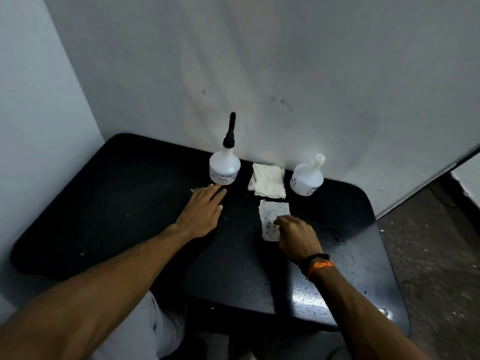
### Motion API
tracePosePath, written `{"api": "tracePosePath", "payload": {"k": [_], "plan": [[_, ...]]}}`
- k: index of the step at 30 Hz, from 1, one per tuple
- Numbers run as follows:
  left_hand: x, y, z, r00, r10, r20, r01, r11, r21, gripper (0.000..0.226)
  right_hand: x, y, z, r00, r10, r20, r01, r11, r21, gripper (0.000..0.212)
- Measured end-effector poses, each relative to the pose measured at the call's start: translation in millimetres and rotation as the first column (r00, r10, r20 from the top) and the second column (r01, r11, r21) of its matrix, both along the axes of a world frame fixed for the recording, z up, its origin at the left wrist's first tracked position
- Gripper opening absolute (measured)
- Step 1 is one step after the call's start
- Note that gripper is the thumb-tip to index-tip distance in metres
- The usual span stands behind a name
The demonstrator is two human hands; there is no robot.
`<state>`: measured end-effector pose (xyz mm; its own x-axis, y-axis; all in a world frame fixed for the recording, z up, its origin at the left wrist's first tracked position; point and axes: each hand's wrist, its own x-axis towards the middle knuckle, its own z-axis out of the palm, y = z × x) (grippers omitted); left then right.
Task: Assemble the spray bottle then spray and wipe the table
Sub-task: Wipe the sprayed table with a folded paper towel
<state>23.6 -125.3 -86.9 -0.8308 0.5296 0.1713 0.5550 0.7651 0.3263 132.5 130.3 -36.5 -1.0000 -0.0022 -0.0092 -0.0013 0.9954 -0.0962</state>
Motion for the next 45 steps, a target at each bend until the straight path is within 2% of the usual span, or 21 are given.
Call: {"api": "tracePosePath", "payload": {"k": [5,9,15,21,24,28,31,35,40,42,45], "plan": [[-1.4,-35.4,-5.6,1.000,0.020,-0.021,-0.023,0.984,-0.175,0.056,-13.5,-4.5,-17.7,0.996,-0.043,0.072,0.049,0.995,-0.085,0.061],[2.2,-54.9,-18.3,1.000,0.015,-0.018,-0.019,0.963,-0.269,0.057,-15.3,-3.7,-38.5,0.991,0.001,0.136,0.010,0.997,-0.080,0.062],[3.0,-56.4,-26.5,0.998,0.042,-0.039,-0.048,0.986,-0.161,0.055,-25.8,-1.8,-56.4,0.997,-0.021,0.081,0.027,0.997,-0.073,0.056],[-0.9,-54.2,-27.2,0.998,0.052,-0.032,-0.055,0.991,-0.122,0.055,-51.9,-28.8,-63.7,1.000,-0.003,0.010,0.004,0.998,-0.062,0.057],[-0.6,-58.7,-30.6,0.998,0.060,-0.032,-0.063,0.991,-0.115,0.054,-51.3,-69.7,-61.2,0.991,0.130,0.009,-0.127,0.980,-0.156,0.055],[-0.6,-58.8,-30.5,0.997,0.061,-0.044,-0.065,0.992,-0.105,0.053,-4.8,-114.6,-61.0,0.913,0.408,-0.017,-0.401,0.886,-0.233,0.053],[0.2,-57.6,-30.1,0.997,0.061,-0.046,-0.065,0.993,-0.094,0.052,34.2,-111.5,-65.1,0.879,0.477,-0.017,-0.470,0.859,-0.204,0.053],[1.4,-57.4,-28.4,0.997,0.066,-0.052,-0.070,0.994,-0.089,0.052,33.6,-85.5,-68.6,0.953,0.302,-0.013,-0.301,0.945,-0.129,0.057],[0.5,-56.9,-29.3,0.996,0.067,-0.057,-0.073,0.992,-0.099,0.052,-46.6,-92.7,-70.9,0.999,0.019,0.043,-0.013,0.991,-0.131,0.062],[-0.7,-57.6,-30.2,0.996,0.074,-0.050,-0.079,0.992,-0.101,0.053,-73.9,-114.3,-67.3,0.998,0.011,0.063,-0.001,0.989,-0.150,0.062],[-0.5,-59.3,-30.0,0.996,0.075,-0.044,-0.079,0.991,-0.106,0.054,-73.7,-147.2,-63.5,0.989,0.132,0.063,-0.123,0.983,-0.137,0.062]]}}
